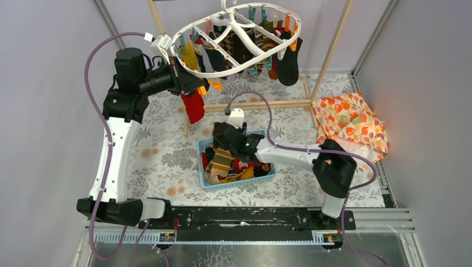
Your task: Clip the socks to the hanger
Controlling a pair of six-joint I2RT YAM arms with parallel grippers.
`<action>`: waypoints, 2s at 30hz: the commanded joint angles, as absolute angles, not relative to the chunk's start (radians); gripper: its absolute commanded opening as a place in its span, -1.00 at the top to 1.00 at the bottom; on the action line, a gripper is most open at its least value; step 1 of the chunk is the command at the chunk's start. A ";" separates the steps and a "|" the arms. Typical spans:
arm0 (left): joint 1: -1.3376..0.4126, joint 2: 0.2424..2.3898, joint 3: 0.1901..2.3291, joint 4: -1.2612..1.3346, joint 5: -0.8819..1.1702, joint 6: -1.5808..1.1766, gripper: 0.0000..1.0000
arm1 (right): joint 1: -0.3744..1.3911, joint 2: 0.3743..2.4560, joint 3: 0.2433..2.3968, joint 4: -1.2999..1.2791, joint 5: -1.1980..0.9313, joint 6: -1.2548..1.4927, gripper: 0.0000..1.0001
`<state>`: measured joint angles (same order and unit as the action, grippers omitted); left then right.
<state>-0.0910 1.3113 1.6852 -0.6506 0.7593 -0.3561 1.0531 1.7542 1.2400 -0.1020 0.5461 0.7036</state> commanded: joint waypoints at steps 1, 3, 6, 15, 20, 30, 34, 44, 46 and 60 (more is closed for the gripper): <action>-0.091 1.289 1.683 -0.626 0.766 -0.326 0.94 | 1.101 1.856 1.419 -0.243 0.710 0.789 -0.54; -0.090 1.287 1.679 -0.626 0.765 -0.323 0.94 | 1.113 1.904 1.480 -0.309 0.746 0.800 -0.50; -0.090 1.286 1.677 -0.626 0.762 -0.321 0.94 | 1.119 1.948 1.523 -0.378 0.789 0.827 -0.41; -0.090 1.289 1.677 -0.626 0.761 -0.318 0.94 | 1.119 2.012 1.555 -0.415 0.819 0.855 -0.09; -0.089 1.286 1.676 -0.626 0.758 -0.318 0.94 | 1.120 2.015 1.569 -0.400 0.822 0.843 0.10; -0.090 1.286 1.675 -0.627 0.759 -0.322 0.94 | 1.120 1.839 1.425 -0.246 0.793 0.799 0.58; -0.090 1.285 1.682 -0.628 0.758 -0.320 0.93 | 1.119 1.740 1.364 -0.180 0.753 0.774 0.80; -0.090 1.284 1.684 -0.641 0.767 -0.316 0.91 | 1.117 1.543 1.276 -0.091 0.515 0.633 1.00; -0.091 1.280 1.683 -0.640 0.767 -0.315 0.91 | 1.114 1.532 1.267 -0.123 0.454 0.638 1.00; -0.090 1.277 1.670 -0.641 0.772 -0.321 0.90 | 1.070 1.502 1.074 -0.068 0.214 0.600 0.11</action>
<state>-0.0910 1.2896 1.6817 -0.6510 0.7589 -0.3267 1.1023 1.5280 1.0554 -0.1486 0.2764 0.6258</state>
